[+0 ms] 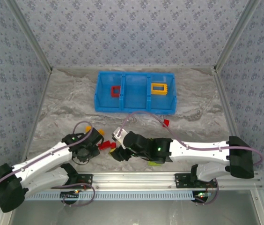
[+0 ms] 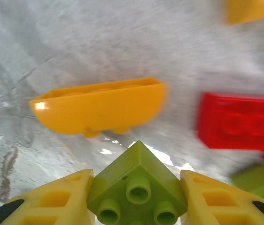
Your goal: Sort the legos into containers by color
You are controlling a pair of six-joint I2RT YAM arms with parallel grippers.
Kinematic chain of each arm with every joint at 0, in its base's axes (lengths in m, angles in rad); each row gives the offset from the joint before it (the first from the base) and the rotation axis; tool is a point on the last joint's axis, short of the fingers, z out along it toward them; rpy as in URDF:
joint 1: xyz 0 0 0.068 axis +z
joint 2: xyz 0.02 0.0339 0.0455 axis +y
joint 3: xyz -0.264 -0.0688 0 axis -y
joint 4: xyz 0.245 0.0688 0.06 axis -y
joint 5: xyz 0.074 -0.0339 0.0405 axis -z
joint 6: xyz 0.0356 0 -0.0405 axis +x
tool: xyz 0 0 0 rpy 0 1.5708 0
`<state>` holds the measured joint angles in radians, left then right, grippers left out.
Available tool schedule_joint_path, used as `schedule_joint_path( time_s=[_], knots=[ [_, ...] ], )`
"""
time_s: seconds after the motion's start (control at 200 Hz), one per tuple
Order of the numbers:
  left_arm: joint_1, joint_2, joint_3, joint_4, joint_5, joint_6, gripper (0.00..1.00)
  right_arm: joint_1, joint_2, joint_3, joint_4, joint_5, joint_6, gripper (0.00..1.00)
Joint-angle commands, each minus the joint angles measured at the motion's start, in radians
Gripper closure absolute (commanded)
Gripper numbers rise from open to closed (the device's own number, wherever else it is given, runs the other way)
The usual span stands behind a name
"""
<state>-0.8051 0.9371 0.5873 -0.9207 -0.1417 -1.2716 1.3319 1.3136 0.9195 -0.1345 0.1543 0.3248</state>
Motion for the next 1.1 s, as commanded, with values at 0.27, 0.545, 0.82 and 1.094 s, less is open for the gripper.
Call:
schedule_joint_path(
  time_s=[0.27, 0.545, 0.82, 1.094],
  knots=[
    [-0.010, 0.379, 0.594, 0.036, -0.030, 0.296, 0.64, -0.173, -0.261, 0.047, -0.103, 0.307, 0.062, 0.39],
    [0.014, 0.912, 1.167, -0.002, -0.033, 0.480, 0.64, -0.278, -0.295, 0.102, -0.201, 0.416, 0.094, 0.38],
    [0.081, 1.305, 1.527, -0.057, 0.007, 0.544, 0.61, -0.275, -0.320, 0.079, -0.219, 0.394, 0.113, 0.39],
    [0.092, 1.449, 1.634, -0.078, 0.022, 0.534, 0.46, -0.267, -0.341, 0.024, -0.226, 0.378, 0.144, 0.39]
  ],
)
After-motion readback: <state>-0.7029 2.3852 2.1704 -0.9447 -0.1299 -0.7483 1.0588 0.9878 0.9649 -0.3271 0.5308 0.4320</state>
